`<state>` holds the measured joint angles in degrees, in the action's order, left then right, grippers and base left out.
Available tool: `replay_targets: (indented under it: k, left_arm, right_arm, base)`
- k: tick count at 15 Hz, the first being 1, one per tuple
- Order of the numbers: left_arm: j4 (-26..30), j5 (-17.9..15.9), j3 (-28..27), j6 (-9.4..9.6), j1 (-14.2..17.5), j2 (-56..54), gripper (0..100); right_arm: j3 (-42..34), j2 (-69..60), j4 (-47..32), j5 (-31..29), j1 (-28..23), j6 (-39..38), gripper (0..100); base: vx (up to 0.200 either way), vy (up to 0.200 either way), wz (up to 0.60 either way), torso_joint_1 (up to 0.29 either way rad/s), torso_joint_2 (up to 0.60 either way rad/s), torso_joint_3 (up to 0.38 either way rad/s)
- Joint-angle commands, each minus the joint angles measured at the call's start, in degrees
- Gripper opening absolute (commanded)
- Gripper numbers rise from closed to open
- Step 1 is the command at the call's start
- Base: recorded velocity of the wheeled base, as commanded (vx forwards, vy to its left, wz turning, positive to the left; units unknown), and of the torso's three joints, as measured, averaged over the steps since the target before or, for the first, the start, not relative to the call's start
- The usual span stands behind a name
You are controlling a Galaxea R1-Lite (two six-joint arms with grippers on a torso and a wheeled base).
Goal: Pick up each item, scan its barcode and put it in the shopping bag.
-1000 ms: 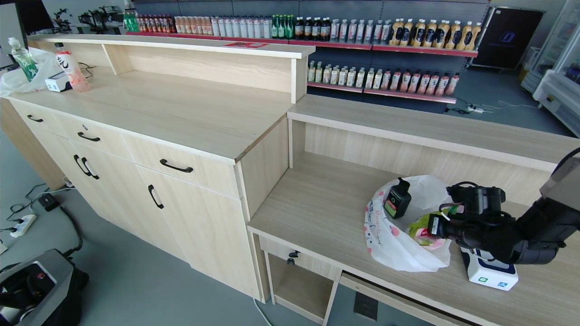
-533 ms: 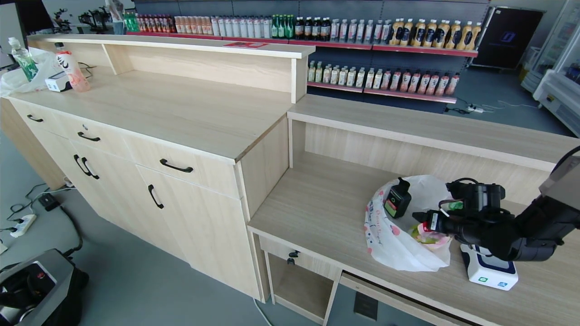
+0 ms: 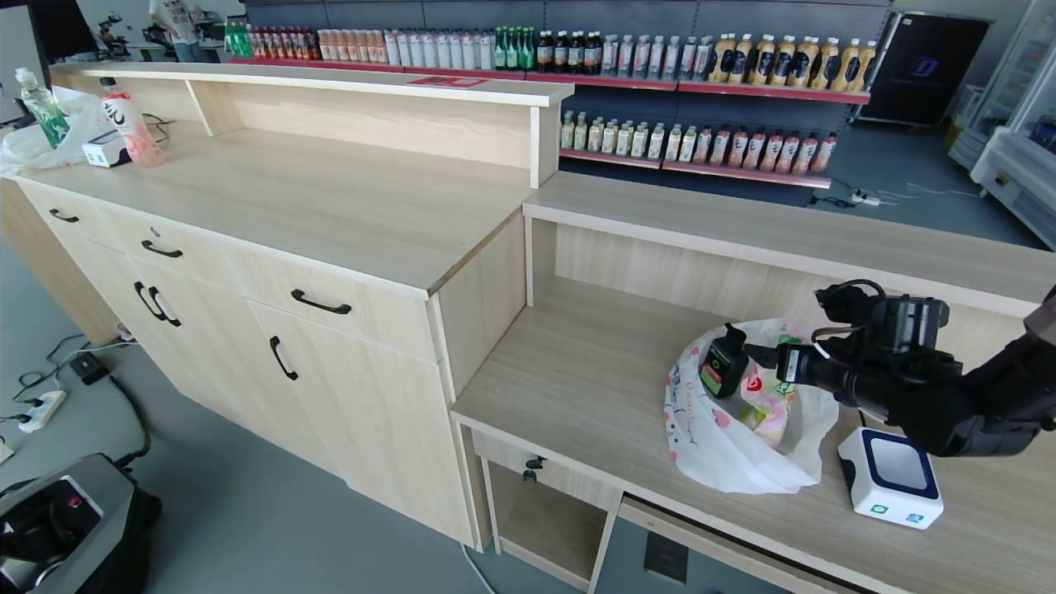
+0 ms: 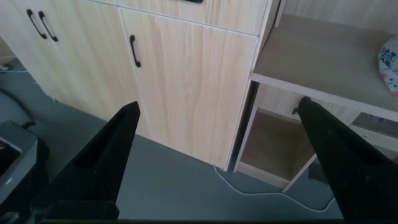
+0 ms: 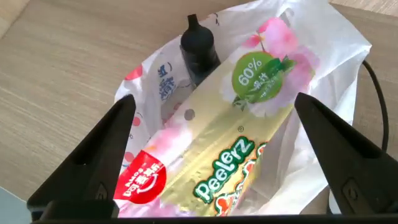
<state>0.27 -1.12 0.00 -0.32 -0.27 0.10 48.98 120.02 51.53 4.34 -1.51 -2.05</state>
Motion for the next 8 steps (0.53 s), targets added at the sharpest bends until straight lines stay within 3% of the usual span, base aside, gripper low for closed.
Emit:
replay_targets:
  k: [1, 5, 8]
  left_arm:
    - [0.0, -0.02, 0.0, -0.03, 0.0, -0.01, 100]
    - [0.0, -0.02, 0.0, -0.03, 0.0, -0.01, 100]
    - [0.0, -0.02, 0.0, -0.03, 0.0, -0.01, 100]
  right_arm:
    - [-0.03, -1.98, 0.33, 0.32, 0.28, 0.29, 100]
    - [0.24, -4.62, 3.23, 2.43, 0.81, 3.45, 100]
    - [-0.91, -11.82, 3.67, 3.22, 0.46, 10.4, 100]
  base:
    - [0.0, 0.0, 0.0, 0.0, 0.0, 0.0]
    - [0.0, 0.0, 0.0, 0.0, 0.0, 0.0]
    - [0.0, 0.0, 0.0, 0.0, 0.0, 0.0]
